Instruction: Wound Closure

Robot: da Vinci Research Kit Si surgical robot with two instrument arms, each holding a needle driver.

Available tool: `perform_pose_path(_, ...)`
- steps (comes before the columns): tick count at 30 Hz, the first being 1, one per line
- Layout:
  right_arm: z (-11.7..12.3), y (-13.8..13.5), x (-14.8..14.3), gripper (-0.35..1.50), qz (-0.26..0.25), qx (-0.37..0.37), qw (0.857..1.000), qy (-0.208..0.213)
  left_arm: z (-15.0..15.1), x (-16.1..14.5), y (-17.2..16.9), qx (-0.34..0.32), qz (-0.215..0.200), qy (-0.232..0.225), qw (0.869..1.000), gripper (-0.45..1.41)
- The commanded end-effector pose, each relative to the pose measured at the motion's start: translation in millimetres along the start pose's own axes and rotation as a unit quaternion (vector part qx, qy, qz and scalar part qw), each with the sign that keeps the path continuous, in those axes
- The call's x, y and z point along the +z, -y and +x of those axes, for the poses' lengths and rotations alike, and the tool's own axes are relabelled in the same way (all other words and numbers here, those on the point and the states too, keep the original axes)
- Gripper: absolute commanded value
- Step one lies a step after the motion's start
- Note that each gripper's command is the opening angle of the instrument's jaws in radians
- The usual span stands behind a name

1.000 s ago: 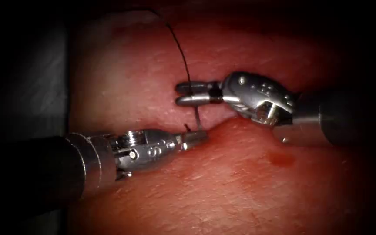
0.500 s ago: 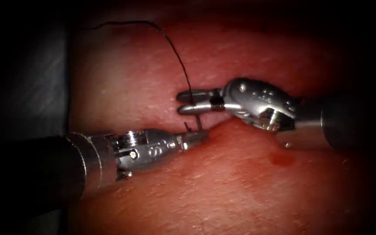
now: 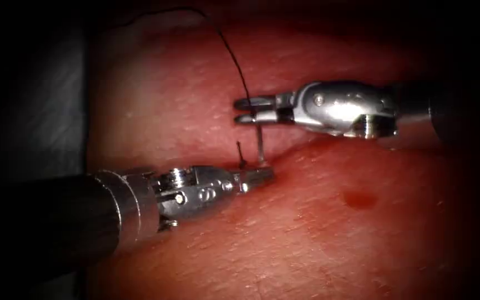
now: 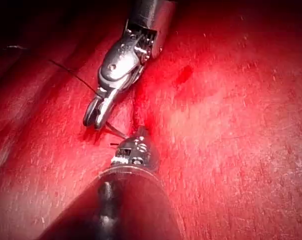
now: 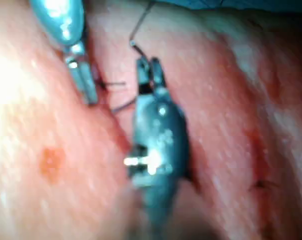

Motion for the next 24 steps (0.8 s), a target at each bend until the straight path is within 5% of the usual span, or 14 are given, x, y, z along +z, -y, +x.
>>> perform_pose_path(1,-0.3,0.5,1.0,-0.35,0.0,-0.002,1.0,-0.002,-0.3,0.9,-0.5,0.001,-0.002,0.001,1.0,-0.45)
perform_pose_path(24,0.8,-0.6,1.3,-0.35,-0.009,-0.022,0.999,-0.023,-4.6,2.5,-4.7,0.019,-0.029,0.017,0.999,-0.45)
